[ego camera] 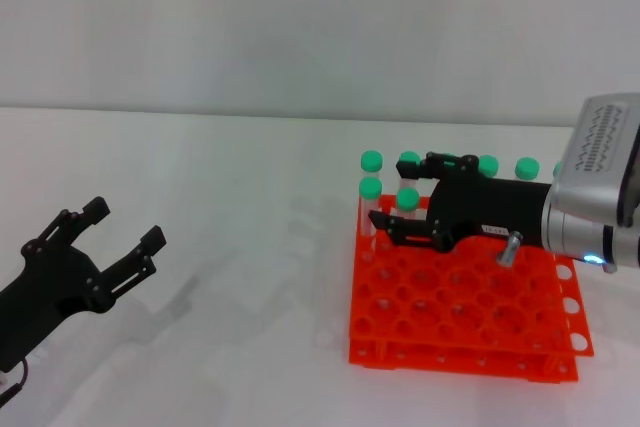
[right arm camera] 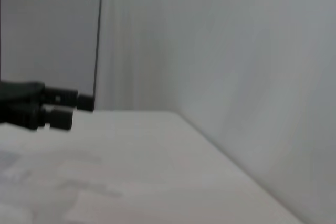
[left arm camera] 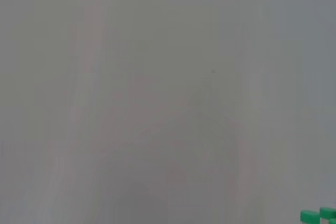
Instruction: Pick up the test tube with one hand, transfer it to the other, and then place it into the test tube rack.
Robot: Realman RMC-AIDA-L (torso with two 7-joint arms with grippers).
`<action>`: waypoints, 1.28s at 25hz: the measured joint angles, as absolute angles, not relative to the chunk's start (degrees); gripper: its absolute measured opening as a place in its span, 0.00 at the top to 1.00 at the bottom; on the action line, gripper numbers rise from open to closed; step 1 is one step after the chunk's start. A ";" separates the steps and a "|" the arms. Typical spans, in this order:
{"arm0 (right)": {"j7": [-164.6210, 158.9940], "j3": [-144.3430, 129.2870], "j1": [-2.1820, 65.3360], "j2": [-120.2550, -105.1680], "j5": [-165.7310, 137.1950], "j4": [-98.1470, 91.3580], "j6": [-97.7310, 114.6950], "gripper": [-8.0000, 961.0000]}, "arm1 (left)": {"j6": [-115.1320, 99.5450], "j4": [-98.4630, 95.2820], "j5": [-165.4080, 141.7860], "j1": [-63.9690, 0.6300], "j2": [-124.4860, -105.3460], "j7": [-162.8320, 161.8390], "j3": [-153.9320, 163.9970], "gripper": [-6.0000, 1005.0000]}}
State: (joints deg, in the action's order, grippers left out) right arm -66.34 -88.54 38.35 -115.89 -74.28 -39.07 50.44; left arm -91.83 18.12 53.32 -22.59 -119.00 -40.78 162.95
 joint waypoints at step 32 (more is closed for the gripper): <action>-40.66 -29.87 10.38 -114.69 -68.89 -22.25 89.60 0.24 | -91.68 11.37 69.62 -20.93 -119.14 -32.73 162.79 0.12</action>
